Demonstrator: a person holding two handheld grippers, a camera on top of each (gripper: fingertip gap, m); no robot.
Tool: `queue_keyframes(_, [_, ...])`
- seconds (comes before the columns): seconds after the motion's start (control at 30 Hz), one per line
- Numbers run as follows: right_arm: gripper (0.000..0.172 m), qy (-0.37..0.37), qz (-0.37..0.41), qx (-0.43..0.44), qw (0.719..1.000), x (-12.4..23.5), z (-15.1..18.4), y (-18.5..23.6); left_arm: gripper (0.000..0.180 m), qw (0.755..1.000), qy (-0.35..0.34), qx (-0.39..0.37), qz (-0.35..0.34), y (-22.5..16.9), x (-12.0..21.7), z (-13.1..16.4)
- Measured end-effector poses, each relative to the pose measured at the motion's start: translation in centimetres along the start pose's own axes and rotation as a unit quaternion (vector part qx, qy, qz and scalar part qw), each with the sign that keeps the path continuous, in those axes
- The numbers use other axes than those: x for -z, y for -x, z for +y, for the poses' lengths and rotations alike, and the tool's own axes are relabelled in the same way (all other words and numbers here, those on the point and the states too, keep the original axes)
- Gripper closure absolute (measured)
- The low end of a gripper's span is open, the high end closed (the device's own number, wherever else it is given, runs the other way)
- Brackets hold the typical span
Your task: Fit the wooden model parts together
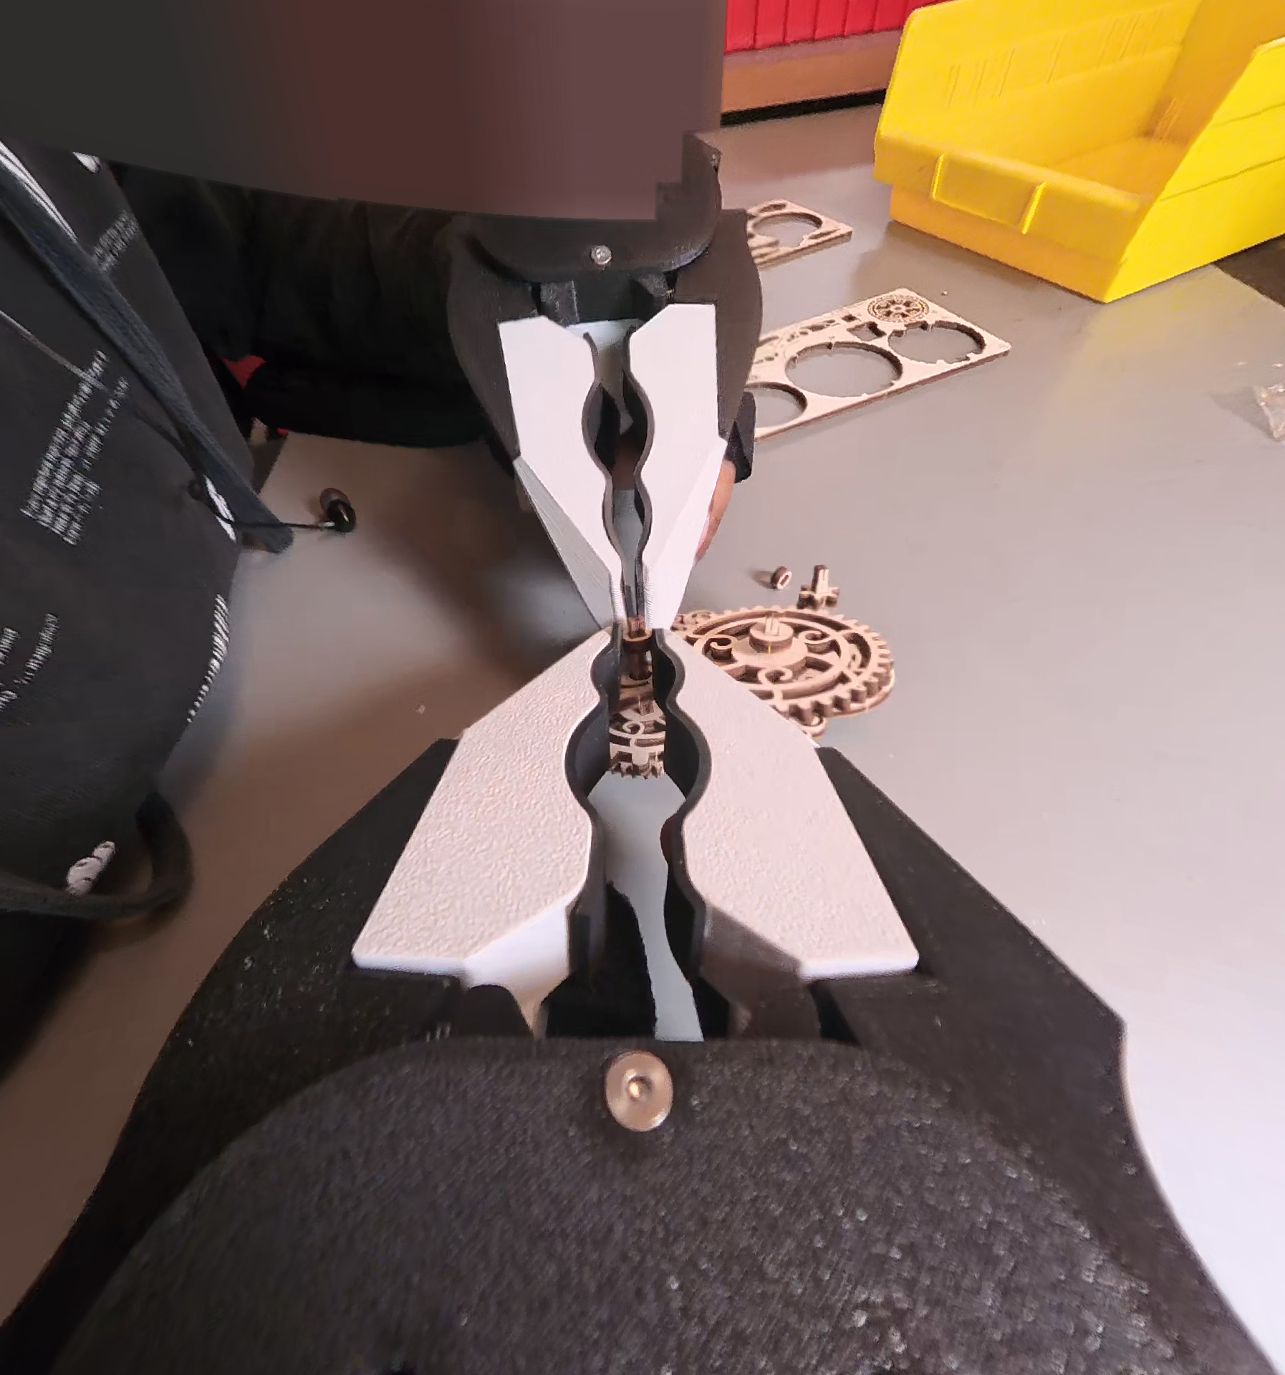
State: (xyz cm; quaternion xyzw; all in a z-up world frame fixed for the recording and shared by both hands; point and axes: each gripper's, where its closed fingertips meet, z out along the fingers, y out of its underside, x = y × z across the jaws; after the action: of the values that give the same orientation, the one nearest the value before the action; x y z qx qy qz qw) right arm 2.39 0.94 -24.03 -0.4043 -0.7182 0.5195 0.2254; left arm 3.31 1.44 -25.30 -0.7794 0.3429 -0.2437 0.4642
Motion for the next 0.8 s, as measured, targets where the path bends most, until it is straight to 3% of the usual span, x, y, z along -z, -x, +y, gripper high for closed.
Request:
queue_keyframes(0.57, [0.165,0.095,0.004,0.065,0.993,-1.5,1.9,0.5,0.163,0.998,0.043,-0.050,0.007,-0.8,0.2,1.6])
queue_keyframes(0.8, [0.166,0.014,0.023,-0.025,0.999,-1.2,-0.5,-0.9,0.167,0.999,0.010,-0.032,-0.043,0.8,1.2,0.1])
